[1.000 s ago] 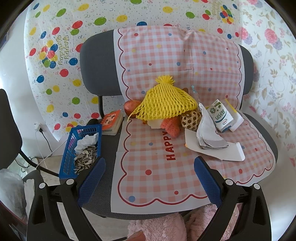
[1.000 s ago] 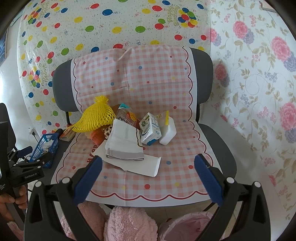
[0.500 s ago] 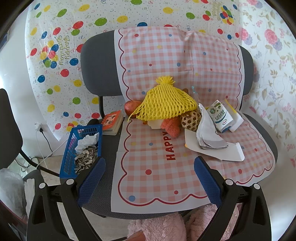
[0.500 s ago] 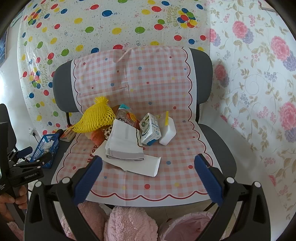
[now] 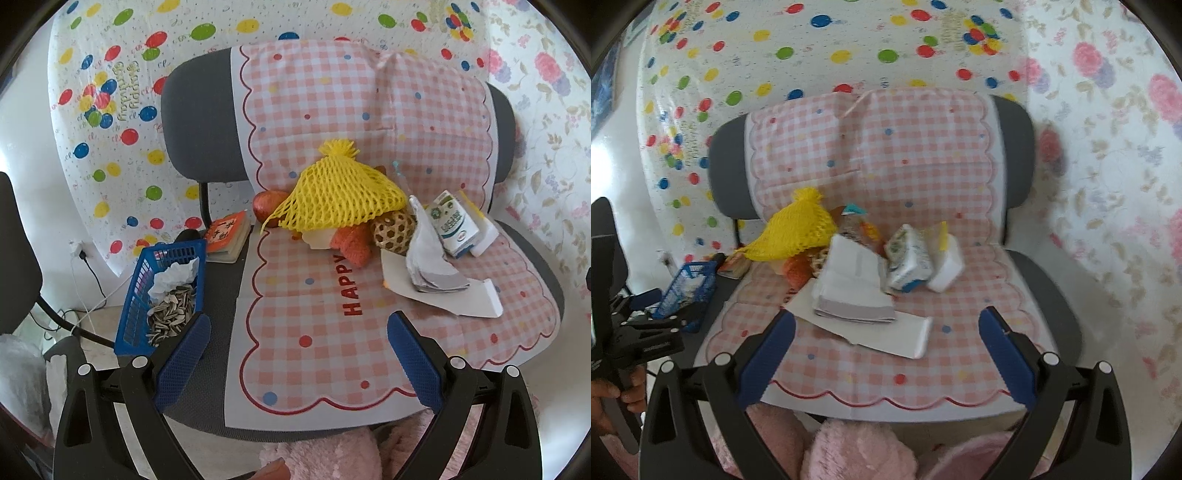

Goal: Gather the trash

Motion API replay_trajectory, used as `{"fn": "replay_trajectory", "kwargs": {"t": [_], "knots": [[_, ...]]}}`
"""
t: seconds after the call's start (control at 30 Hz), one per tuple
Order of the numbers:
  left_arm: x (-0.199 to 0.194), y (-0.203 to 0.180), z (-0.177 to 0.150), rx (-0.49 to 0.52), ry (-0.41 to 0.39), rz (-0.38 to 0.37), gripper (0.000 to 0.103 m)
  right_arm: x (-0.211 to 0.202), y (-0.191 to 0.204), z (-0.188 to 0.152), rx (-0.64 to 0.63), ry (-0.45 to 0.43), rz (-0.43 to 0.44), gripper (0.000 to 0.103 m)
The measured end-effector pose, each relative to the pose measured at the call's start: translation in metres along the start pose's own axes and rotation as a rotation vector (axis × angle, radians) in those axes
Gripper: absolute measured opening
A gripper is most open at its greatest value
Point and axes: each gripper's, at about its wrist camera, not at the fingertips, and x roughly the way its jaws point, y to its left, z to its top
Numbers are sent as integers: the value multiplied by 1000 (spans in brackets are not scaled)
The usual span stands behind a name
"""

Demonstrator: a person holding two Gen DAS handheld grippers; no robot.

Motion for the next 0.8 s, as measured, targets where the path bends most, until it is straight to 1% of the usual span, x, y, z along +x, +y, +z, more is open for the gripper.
{"fn": "replay_trajectory", "kwargs": {"t": [0.03,0.07,0.1,0.13,0.23,0.27,0.33,0.4,0.5,0.53,0.6,0.63,0.73,0.8], "knots": [[6,1,1,-5,10,3,95,5,2,-2,4,-14,55,97],[11,2,2,-11,16,1,95,14,5,-5,-17,-9,116,97],[16,3,2,-15,20,0,95,21,7,-6,-19,6,158,97],[21,4,2,-18,28,2,95,33,11,-8,-27,27,177,97],[38,8,1,-28,47,13,95,59,19,-13,-64,97,153,97],[43,9,1,-33,53,13,95,68,22,-15,-82,99,140,97],[53,11,2,-38,57,-18,95,89,25,-20,-134,120,91,97],[59,12,4,-46,47,-33,95,110,24,-25,-159,156,48,97],[69,12,11,-54,39,-27,95,137,26,-22,-148,188,32,97],[72,12,13,-56,38,-18,95,148,28,-19,-137,201,41,97],[80,14,20,-70,30,-3,95,165,31,-14,-109,197,31,97],[83,16,23,-80,28,-2,95,174,33,-12,-96,209,21,97],[89,24,29,-113,-5,27,95,199,46,-4,-116,197,-44,97],[94,29,30,-133,3,29,95,214,55,2,-129,195,-69,97]]}}
